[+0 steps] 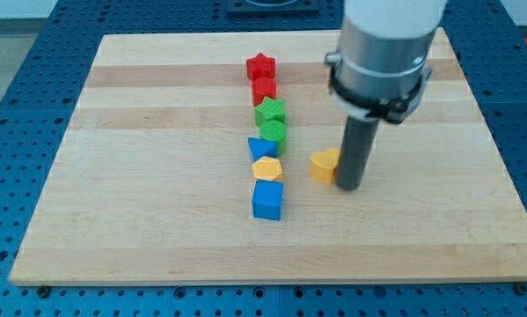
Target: Push the yellow heart towards the center right of the board
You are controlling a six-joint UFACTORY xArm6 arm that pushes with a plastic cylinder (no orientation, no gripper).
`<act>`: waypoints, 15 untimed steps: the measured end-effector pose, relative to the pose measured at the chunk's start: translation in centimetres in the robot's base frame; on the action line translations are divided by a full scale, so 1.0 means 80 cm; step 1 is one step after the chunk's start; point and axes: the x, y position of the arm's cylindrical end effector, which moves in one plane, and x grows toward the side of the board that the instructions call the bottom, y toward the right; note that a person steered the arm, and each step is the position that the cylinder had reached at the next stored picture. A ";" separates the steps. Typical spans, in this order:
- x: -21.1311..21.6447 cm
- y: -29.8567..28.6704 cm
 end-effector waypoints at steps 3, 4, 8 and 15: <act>-0.037 -0.035; -0.038 -0.033; -0.070 0.098; -0.099 -0.035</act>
